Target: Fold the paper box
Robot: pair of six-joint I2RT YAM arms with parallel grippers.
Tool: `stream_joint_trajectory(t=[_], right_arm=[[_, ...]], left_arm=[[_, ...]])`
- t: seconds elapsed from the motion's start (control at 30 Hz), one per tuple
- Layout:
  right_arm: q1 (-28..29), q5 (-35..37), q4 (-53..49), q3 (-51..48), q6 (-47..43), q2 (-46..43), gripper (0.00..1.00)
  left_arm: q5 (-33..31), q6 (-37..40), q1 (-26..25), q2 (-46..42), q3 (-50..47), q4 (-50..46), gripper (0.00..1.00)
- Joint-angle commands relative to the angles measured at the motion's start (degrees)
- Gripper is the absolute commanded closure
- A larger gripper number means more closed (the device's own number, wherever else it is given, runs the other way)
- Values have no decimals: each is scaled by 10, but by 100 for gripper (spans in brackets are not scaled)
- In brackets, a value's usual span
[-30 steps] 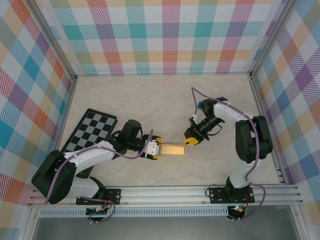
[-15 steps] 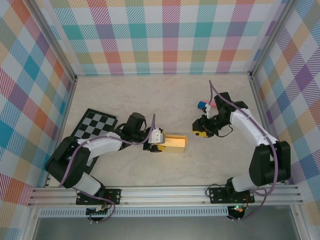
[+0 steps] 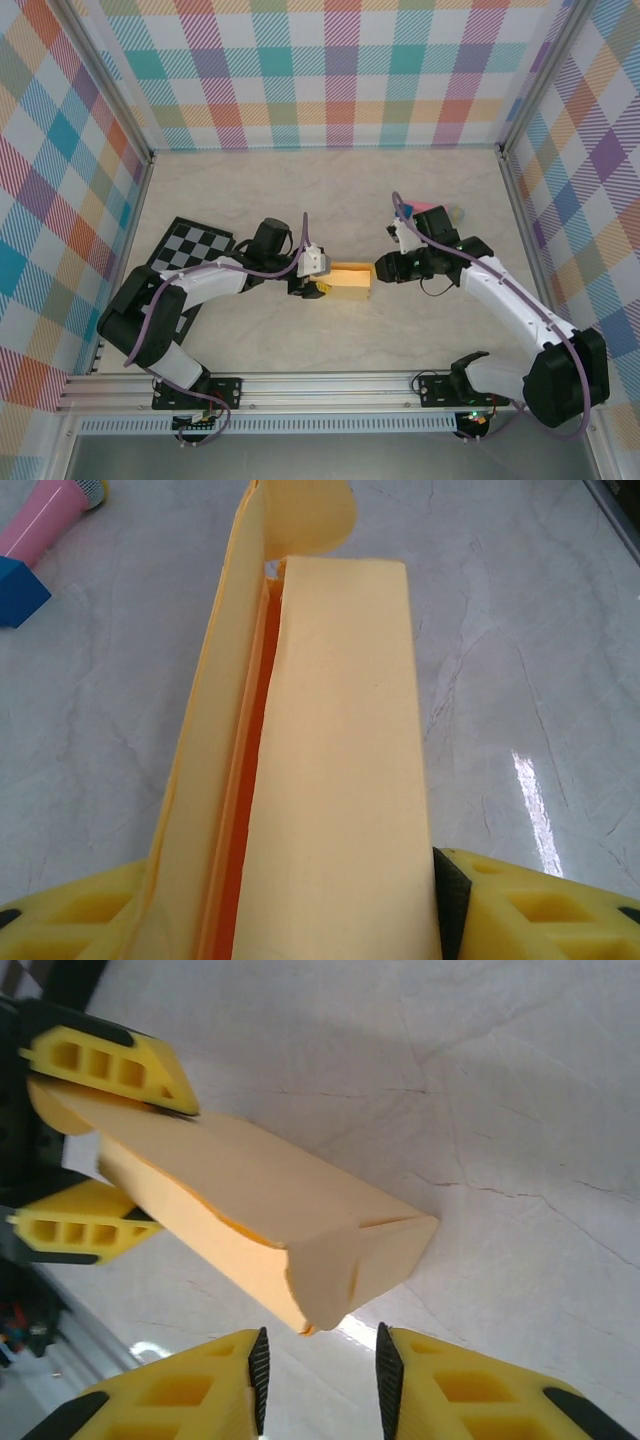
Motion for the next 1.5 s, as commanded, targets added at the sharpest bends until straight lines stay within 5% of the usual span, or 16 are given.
stream_joint_trajectory(t=[0.0, 0.27, 0.9, 1.47], right_arm=[[17, 46, 60, 5, -19, 9, 69], [37, 38, 48, 32, -13, 44, 76], [42, 36, 77, 25, -35, 39, 68], [74, 102, 101, 53, -60, 101, 87]], left_arm=[[11, -21, 5, 2, -4, 17, 39], [-6, -66, 5, 5, -15, 61, 39], [-34, -88, 2, 7, -24, 70, 40], [-43, -108, 1, 17, -20, 83, 39]])
